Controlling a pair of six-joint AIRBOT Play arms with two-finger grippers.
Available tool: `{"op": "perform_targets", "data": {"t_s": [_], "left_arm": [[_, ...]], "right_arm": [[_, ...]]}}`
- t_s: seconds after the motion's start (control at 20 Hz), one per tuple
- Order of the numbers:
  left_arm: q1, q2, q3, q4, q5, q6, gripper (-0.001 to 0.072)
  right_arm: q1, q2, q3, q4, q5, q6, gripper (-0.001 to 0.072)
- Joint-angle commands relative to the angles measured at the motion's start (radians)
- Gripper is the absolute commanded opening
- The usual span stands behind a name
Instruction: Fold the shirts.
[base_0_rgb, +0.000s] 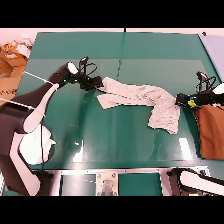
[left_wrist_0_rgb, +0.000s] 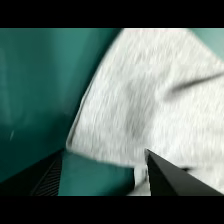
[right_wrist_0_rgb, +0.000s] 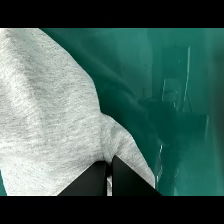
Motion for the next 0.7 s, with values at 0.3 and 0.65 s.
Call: {"op": "perform_targets", "data": {"t_s": [0.3,0.65], "left_arm": [[-0.010,-0.058,0.015,-0.172,-0.096,0.177,0.0020],[0.122,0.114,0.232,-0.157,-0.218,0.169,0.0019]], "right_arm": [[-0.007,0.000,0.005,0.006,-0.021,-0.008,0.0012],[-0.007,0.024,0.234,0.007,0.177,0.004,0.0011]]}}
